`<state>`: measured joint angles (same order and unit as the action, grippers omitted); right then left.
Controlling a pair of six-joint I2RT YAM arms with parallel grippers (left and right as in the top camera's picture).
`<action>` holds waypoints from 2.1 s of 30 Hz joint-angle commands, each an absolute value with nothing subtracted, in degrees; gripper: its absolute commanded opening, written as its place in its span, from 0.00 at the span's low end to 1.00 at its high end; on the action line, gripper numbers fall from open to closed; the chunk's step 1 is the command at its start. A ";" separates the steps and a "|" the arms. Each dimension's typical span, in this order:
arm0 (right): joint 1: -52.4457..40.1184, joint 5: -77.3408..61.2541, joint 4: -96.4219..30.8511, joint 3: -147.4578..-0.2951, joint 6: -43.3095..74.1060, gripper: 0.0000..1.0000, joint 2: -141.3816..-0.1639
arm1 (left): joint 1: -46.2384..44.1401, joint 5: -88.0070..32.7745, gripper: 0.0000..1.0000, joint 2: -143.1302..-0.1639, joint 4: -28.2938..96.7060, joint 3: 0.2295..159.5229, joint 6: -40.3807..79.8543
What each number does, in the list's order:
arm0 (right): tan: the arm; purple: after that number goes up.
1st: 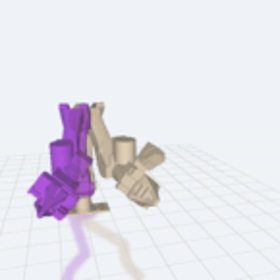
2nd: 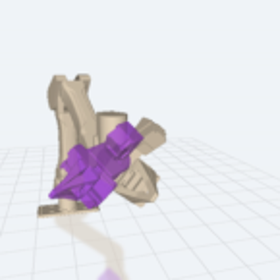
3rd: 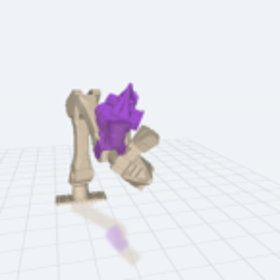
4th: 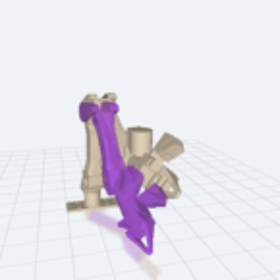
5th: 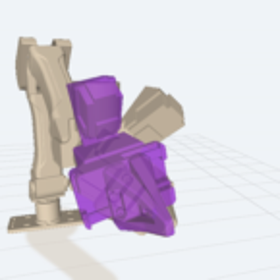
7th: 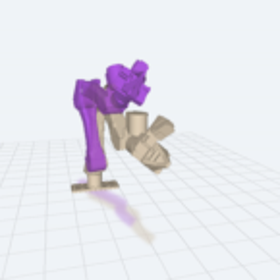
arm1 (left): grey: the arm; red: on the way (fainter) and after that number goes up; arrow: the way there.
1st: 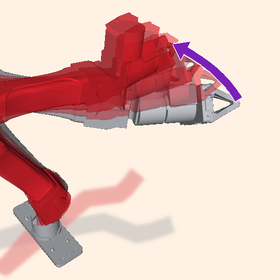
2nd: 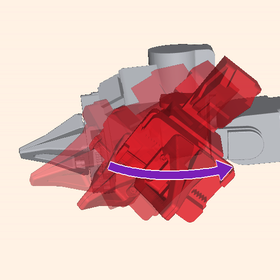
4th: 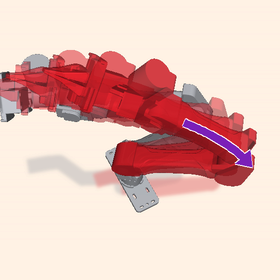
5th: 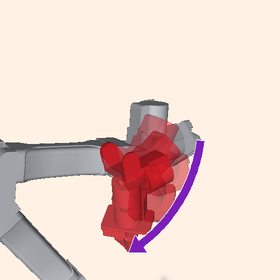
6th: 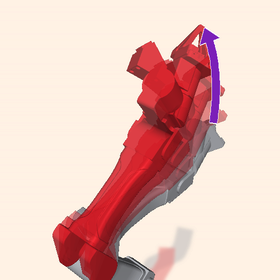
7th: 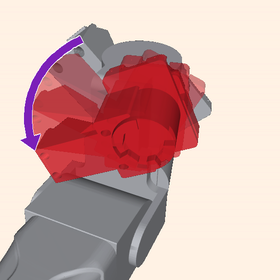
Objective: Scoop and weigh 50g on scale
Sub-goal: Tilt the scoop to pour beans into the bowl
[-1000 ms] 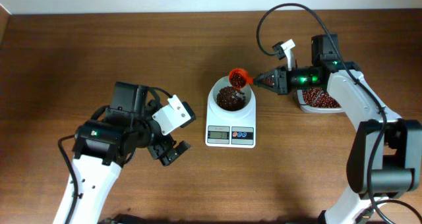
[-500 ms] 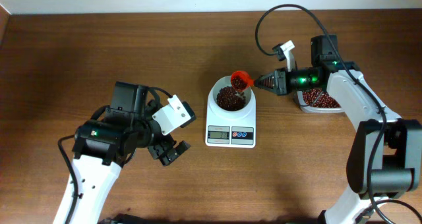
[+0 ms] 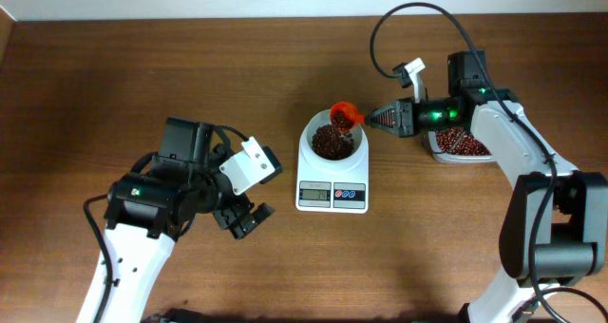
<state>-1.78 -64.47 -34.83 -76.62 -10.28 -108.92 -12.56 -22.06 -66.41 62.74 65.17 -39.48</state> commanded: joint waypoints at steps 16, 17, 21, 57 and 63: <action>-2.24 -68.86 -38.57 -76.82 -18.02 0.04 -109.34 | -12.32 -22.06 0.99 -65.65 62.63 65.63 -40.18; -2.24 -69.38 -37.95 -76.82 -19.35 0.04 -109.34 | -12.32 -22.06 0.99 -65.65 62.63 65.63 -40.18; -2.28 -70.63 -39.64 -76.82 -23.35 0.04 -109.34 | -12.32 -22.06 0.99 -65.65 62.61 65.63 -40.18; -8.99 -45.32 -42.19 -76.82 -30.20 0.04 -98.91 | -12.32 -22.06 0.99 -65.65 62.61 65.63 -40.18; -8.99 -46.46 -40.71 -76.84 -30.04 0.04 -98.91 | -12.32 -22.06 0.99 -65.65 62.63 65.63 -40.18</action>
